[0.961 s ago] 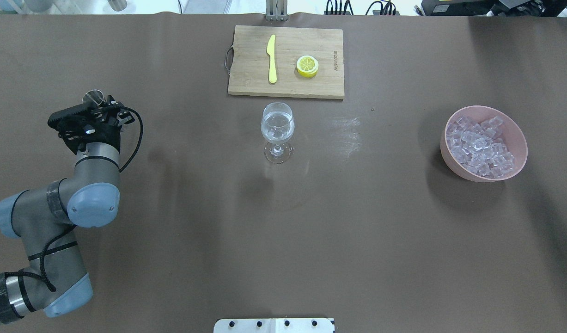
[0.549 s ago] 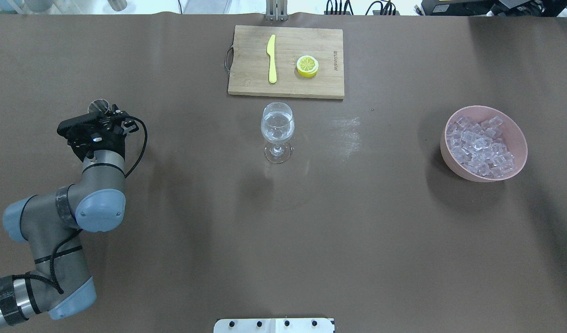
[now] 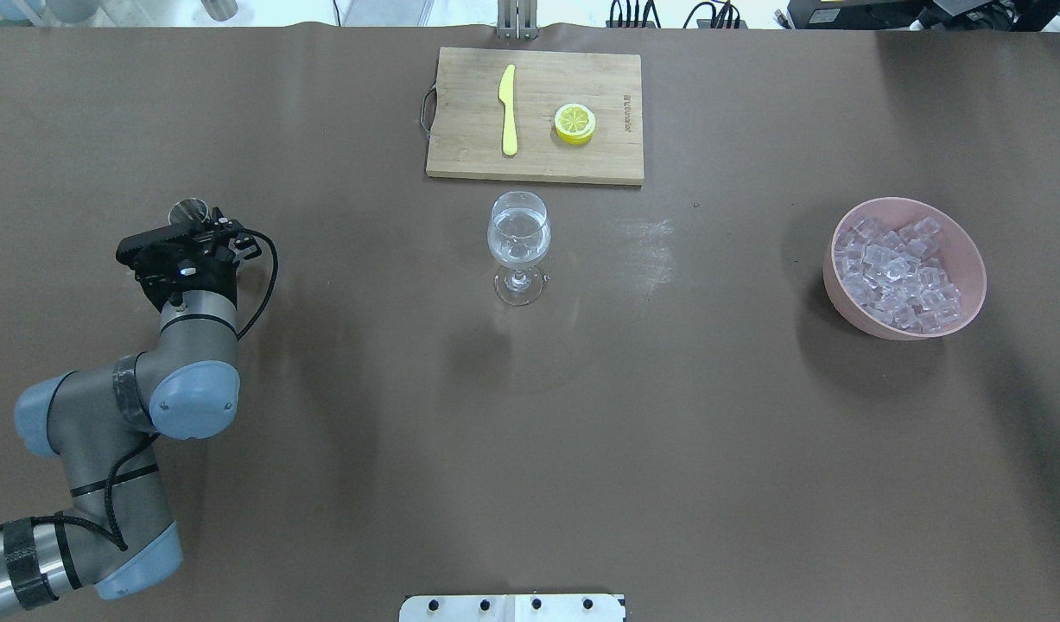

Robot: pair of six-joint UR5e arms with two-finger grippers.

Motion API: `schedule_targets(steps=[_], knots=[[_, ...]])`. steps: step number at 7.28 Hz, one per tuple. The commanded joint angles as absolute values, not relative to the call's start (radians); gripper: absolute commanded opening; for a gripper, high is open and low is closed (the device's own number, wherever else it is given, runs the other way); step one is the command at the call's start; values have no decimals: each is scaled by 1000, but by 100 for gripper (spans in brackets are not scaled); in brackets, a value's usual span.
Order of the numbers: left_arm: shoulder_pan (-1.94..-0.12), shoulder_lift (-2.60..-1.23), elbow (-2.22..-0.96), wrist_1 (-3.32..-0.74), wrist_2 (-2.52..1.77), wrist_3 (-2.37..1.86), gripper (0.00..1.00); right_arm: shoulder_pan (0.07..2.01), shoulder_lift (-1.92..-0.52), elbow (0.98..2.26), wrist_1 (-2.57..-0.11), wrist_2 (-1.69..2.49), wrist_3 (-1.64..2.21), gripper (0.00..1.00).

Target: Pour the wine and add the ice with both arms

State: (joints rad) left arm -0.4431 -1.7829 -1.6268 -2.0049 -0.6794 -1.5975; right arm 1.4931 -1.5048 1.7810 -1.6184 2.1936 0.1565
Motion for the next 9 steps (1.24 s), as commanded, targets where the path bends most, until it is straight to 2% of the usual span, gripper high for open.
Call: schedule_targets(steps=[1,4,7,8,9], knots=[[-427,-1784,-1623,-2008,-681,-1597,0,1493,-1505,1779,-1618,2192,156,100],[-425,-1787,-1628,-2019,-686,-1597,3,1493,-1505,1779,-1618,2192,156,100],[-420,-1787,-1626,-2019,-689,-1595,32,1493,-1502,1778,-1618,2192,156,100],[-420,-1787,-1629,-2019,-689,-1589,48,1493,-1502,1779,-1618,2192,156,100],[-420,-1787,-1631,-2019,-689,-1586,70,1493,-1502,1779,-1618,2192,156,100]])
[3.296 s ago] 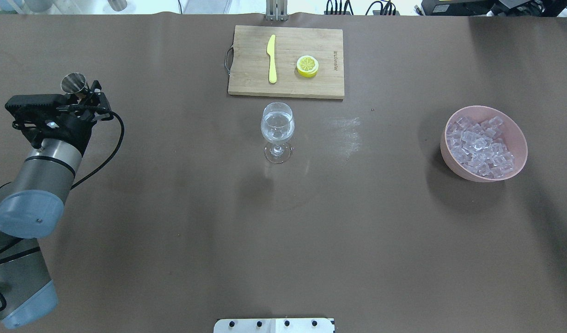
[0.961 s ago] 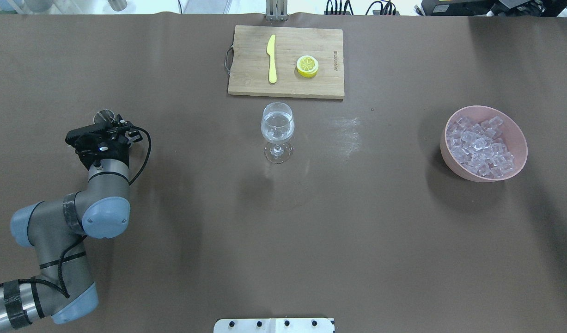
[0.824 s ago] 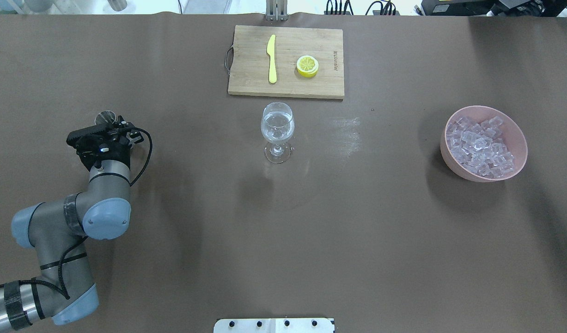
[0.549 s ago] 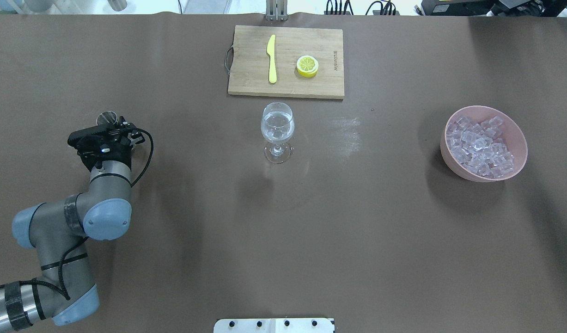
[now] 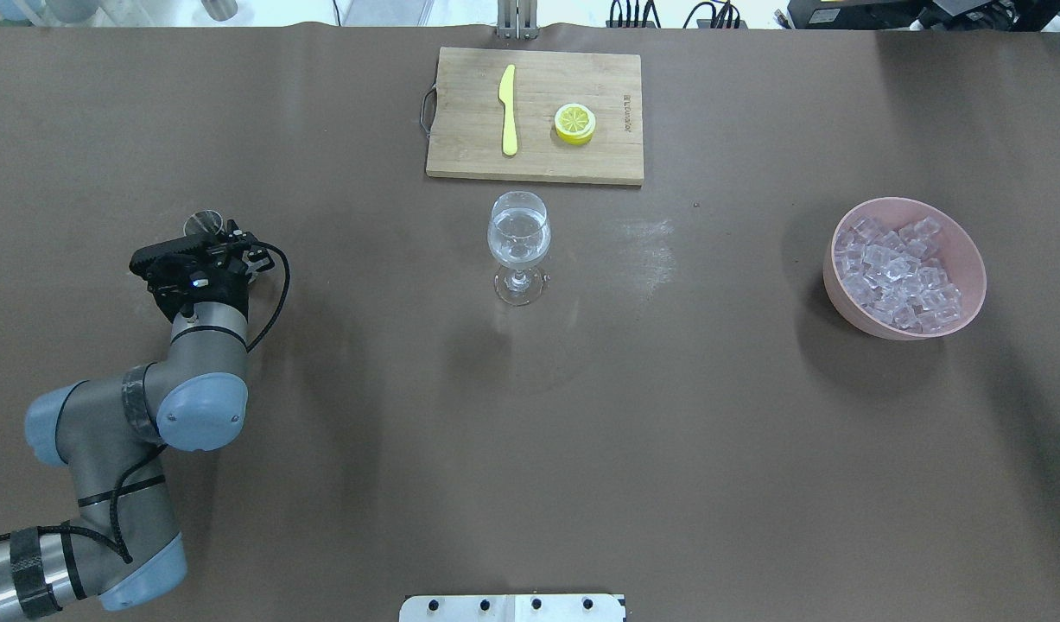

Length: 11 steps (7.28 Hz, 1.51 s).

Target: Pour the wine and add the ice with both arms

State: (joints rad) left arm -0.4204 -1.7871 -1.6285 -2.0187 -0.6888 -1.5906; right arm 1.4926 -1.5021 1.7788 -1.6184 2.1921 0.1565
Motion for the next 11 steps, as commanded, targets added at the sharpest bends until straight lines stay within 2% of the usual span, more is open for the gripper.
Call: schedule_targets(steps=[1,2,3,5,8,11], knots=[[-420,-1786,-1632,-2019,-689,-1583,79,1493,-1500,1778,-1618,2192,156,100],[-420,-1786,-1629,-2017,-690,-1583,84,1493,-1500,1776,-1618,2192,156,100],[-420,-1786,-1632,-2019,-690,-1563,98,1493,-1499,1775,-1618,2192,156,100],[-420,-1784,-1646,-2020,-692,-1539,98,1493,-1497,1775,-1618,2192,156,100],[-423,-1753,-1744,-2020,-704,-1445,98,1493,-1496,1772,-1618,2192,158,100],[-433,-1683,-1915,-2020,-756,-1309,98,1493,-1493,1773,-1618,2194,158,100]])
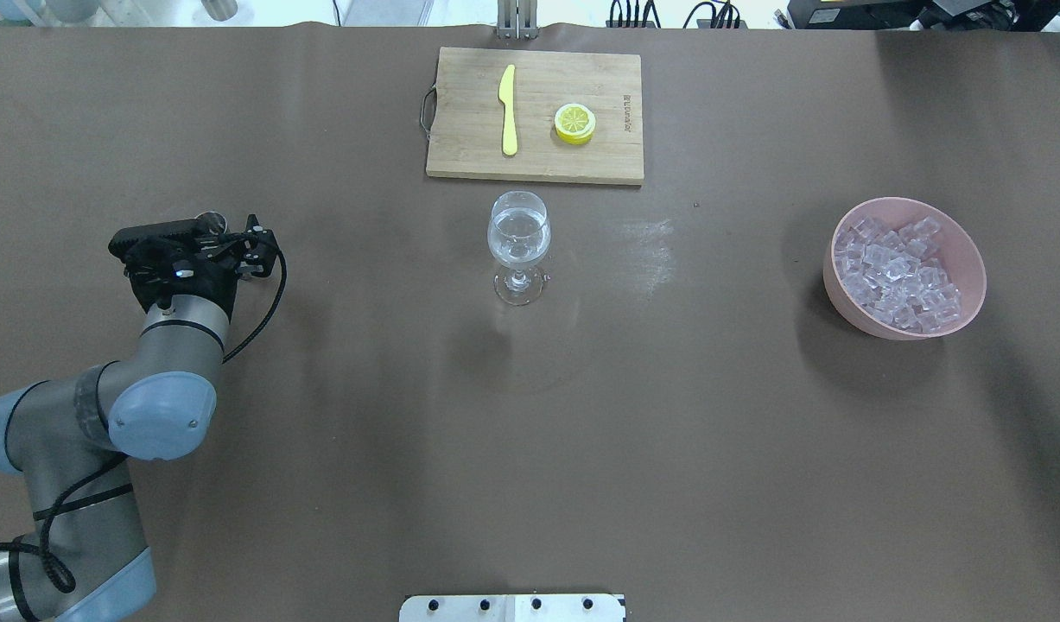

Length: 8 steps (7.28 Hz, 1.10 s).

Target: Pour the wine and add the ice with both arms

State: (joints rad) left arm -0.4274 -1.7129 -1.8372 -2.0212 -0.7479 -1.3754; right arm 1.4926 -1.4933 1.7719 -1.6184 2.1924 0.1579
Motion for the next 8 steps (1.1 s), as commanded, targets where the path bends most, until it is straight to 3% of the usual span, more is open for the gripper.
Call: schedule_targets(steps=[1,5,8], knots=[[-442,-1674,-1971,-2020,-808,-1246,98,1493,-1493,1775,-1618,2194,158,100],[-654,-1642,-2011,-2005,-1287,-955,98,1493,-1494,1778,-1618,2192,156,100],[-974,-1579,-2016,-1949,-1749,-531,98,1493,-1496,1781,-1618,2192,156,100]])
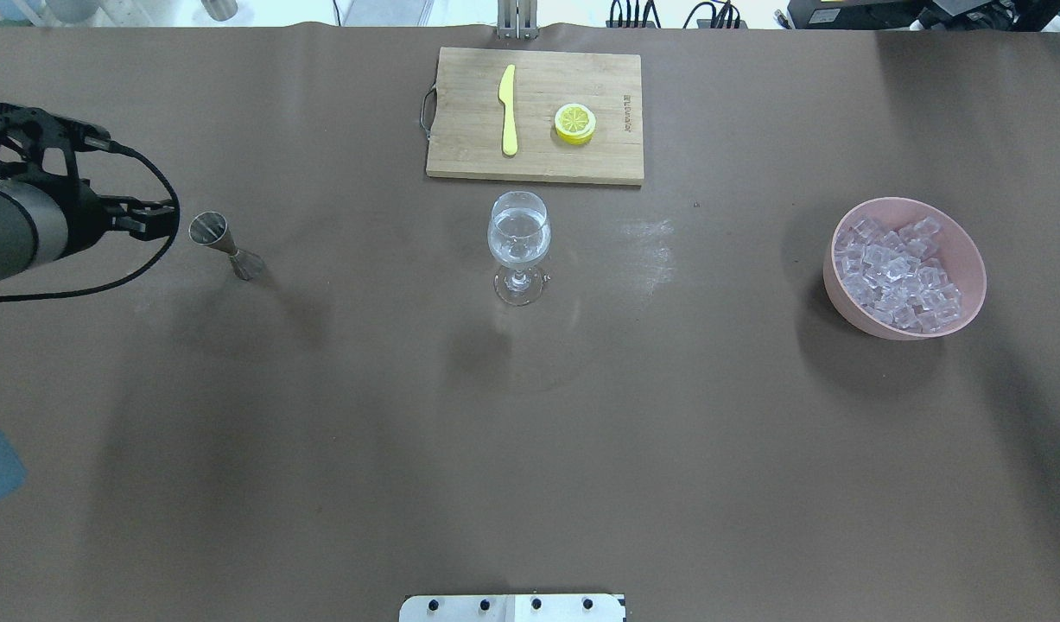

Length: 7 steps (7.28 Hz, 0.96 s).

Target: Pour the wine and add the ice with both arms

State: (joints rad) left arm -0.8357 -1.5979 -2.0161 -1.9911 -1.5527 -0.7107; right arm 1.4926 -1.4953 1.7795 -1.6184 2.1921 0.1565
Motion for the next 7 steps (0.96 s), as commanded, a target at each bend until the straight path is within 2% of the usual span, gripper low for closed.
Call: schedule_targets(steps=[1,4,5,7], knots=[[-1083,-1592,-2017,-1821,-1876,-405,98,1493,-1497,1784,-1618,2194,156,100],[-1317,-1594,-2016,-1475,-2049,-29,98,1493,-1522,1779,-1570,2194,156,100],[-1375,-1604,-1975,-1284,-2066,73,98,1493,-1538,1775,-1537,2195,158,100],[-1525,-1612,-1864,-1253,-2100,152,98,1493,-1542,1781,-1536,2198,158,100]])
